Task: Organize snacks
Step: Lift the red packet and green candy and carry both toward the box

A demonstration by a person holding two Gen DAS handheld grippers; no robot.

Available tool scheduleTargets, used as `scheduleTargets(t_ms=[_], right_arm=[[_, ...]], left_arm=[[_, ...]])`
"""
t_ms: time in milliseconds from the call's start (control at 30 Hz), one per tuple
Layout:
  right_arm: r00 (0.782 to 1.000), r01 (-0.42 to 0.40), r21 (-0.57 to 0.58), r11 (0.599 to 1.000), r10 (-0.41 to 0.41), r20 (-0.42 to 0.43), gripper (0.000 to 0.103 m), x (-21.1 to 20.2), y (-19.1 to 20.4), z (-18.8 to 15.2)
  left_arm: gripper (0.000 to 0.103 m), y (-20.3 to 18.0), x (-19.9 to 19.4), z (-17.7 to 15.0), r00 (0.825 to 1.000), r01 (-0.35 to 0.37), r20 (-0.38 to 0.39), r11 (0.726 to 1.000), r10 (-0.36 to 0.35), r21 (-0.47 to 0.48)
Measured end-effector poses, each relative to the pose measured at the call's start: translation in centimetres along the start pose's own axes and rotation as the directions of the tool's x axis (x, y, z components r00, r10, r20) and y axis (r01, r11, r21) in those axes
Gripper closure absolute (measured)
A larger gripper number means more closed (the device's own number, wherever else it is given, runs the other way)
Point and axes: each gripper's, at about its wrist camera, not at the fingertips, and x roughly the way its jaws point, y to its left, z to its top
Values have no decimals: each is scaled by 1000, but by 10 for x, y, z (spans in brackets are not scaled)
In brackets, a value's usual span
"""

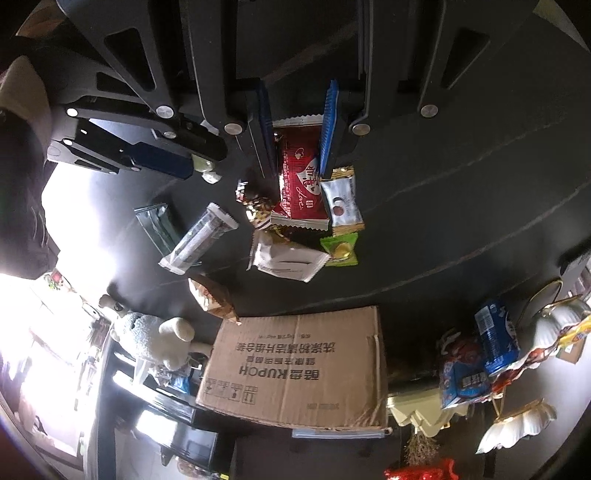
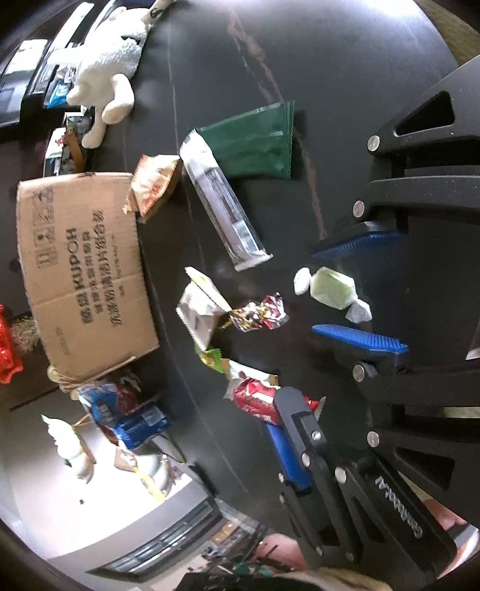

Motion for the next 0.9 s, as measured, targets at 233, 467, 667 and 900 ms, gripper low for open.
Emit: scheduleTargets(t_ms=[233, 467, 667, 900], right_arm=[[995, 104, -80, 991, -103, 19, 79, 1, 10, -3], [994, 83, -47, 995, -79, 82, 79, -17, 5, 12], [980, 85, -53, 995, -73, 187, 79, -47, 4, 48], [956, 65, -49, 997, -48, 290, 79, -76, 4, 109]], left_arm=[[80, 4, 4, -1, 1000, 13, -14, 1000, -13, -25], [80, -2, -7, 15, 999, 19, 28, 1000, -18, -14], [80, -7, -27, 51, 994, 22, 104, 1000, -24, 15], [80, -12, -42, 106, 985, 7, 174, 998, -17, 59]])
